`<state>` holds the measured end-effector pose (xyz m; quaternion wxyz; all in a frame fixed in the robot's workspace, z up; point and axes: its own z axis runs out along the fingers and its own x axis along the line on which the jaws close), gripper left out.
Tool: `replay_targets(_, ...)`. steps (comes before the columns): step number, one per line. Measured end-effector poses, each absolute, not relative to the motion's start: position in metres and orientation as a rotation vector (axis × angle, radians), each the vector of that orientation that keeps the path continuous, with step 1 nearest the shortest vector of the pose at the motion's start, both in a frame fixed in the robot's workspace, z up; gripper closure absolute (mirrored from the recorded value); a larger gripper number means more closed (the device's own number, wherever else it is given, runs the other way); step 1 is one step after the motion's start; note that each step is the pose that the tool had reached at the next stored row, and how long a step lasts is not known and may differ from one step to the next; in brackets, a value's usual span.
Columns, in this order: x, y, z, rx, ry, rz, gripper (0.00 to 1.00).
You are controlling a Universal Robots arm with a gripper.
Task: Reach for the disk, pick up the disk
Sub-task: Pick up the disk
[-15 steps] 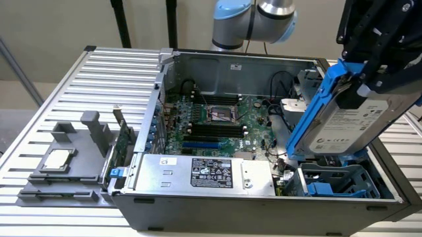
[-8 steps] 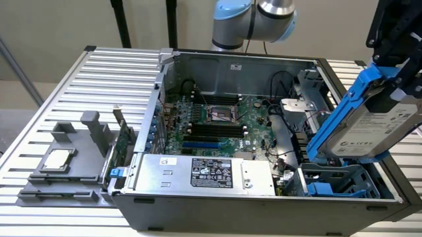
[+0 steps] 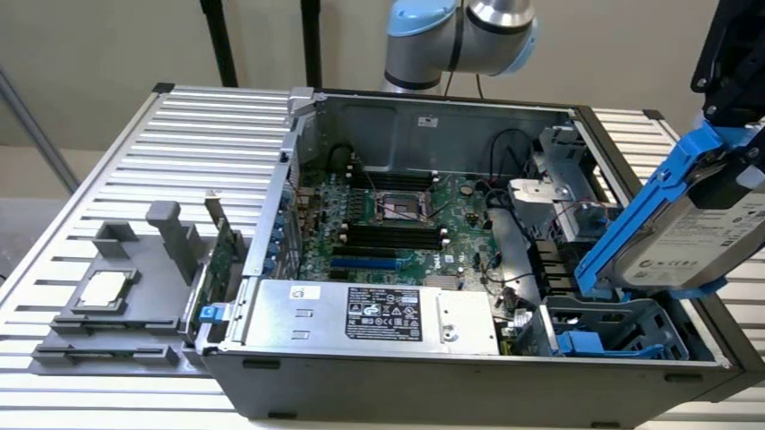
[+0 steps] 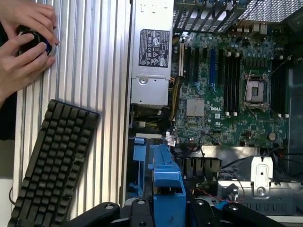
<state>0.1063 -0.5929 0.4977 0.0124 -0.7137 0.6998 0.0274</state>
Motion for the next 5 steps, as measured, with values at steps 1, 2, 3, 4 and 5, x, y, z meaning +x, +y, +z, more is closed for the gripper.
replay_targets(1,0.1063,-0.5929,0.4977,-2.225,2.181,0.085,0.67)
replay_targets(2,0.1063,-0.5929,0.4977,-2.225,2.181,0.086,0.67)
replay_targets(3,0.1064,-0.5929,0.4977,-2.225,2.181,0.086,0.67)
replay_targets(4,0.1064,-0.5929,0.4977,-2.225,2.181,0.086,0.67)
replay_targets(5,0.1064,-0.5929,0.4977,-2.225,2.181,0.086,0.67)
